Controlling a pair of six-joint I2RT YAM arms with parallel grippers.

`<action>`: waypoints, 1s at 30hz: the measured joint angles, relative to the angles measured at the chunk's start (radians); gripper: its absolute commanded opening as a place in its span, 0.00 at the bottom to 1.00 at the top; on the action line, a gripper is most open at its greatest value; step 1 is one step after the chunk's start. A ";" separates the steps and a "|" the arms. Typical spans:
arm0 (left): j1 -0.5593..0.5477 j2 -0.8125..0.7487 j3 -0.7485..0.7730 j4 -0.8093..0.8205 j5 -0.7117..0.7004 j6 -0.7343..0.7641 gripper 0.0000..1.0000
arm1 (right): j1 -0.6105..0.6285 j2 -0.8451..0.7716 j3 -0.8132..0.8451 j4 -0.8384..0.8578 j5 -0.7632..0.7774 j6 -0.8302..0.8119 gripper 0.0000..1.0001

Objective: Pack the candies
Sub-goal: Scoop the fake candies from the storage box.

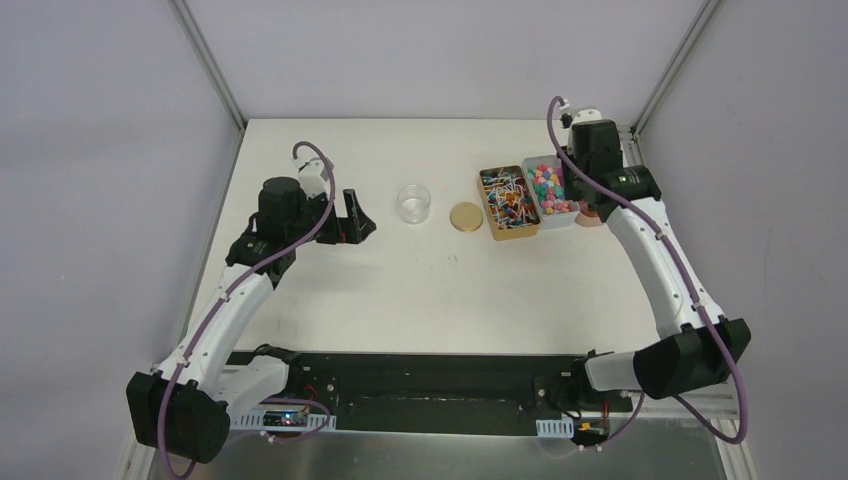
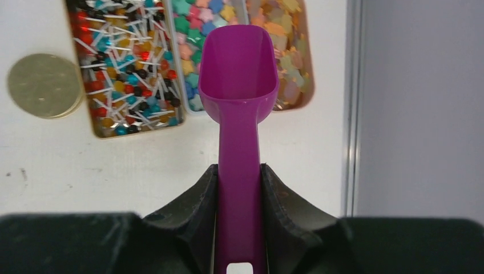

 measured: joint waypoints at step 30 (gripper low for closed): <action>-0.046 -0.012 -0.004 -0.011 -0.113 0.029 0.99 | -0.184 0.411 0.338 -0.319 -0.204 -0.055 0.00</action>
